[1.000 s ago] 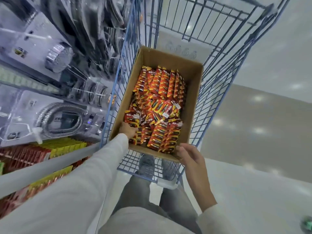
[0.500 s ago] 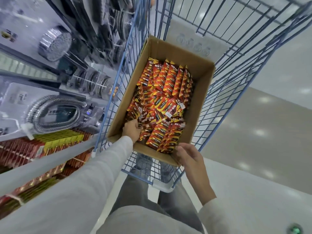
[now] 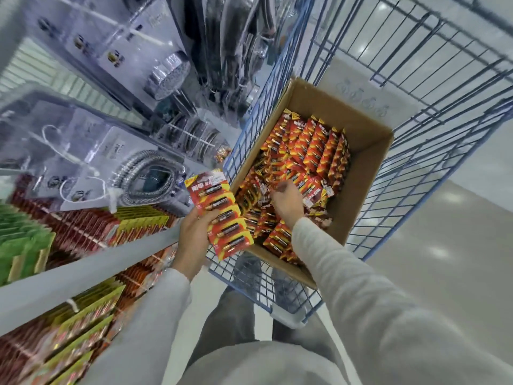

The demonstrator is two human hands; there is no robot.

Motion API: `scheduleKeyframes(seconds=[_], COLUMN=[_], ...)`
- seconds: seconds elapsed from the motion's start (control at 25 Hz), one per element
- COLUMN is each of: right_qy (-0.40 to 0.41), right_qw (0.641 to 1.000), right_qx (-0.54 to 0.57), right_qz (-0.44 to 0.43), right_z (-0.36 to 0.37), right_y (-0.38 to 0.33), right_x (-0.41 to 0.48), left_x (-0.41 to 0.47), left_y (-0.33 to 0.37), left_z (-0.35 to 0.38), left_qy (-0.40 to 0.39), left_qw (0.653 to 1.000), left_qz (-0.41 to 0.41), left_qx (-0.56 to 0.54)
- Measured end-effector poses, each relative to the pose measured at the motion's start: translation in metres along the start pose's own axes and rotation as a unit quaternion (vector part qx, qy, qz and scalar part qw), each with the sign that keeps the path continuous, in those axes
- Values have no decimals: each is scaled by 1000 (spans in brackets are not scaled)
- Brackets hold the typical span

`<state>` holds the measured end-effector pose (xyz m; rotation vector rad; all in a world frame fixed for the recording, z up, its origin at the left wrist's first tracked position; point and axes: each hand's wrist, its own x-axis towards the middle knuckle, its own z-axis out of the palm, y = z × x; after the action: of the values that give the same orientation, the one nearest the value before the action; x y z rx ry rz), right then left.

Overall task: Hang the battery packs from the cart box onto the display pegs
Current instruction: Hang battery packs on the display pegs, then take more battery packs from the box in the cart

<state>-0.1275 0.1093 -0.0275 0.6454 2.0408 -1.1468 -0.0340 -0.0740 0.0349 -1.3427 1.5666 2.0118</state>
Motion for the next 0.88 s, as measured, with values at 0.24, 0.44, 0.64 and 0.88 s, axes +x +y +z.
scheduleKeyframes(seconds=[0.24,0.44,0.64,0.88], right_qy=[22,29,21,48], right_qw=[999,998,999,999], right_qx=[-38,14,0,2], right_qz=[29,47,28,-7], right_z=[32,24,10,-2], right_y=[1,20,35,45], right_x=[56,57,48,31], left_x=[-27,-33,-32,-38], left_y=[-8,-18,-22,-28], left_z=[-27,-30,-33,-35], left_qy=[-1,11,7,8], left_qw=[999,998,997,996], left_qz=[-46,-61,-60,-52], left_qx=[-13,20,54,70])
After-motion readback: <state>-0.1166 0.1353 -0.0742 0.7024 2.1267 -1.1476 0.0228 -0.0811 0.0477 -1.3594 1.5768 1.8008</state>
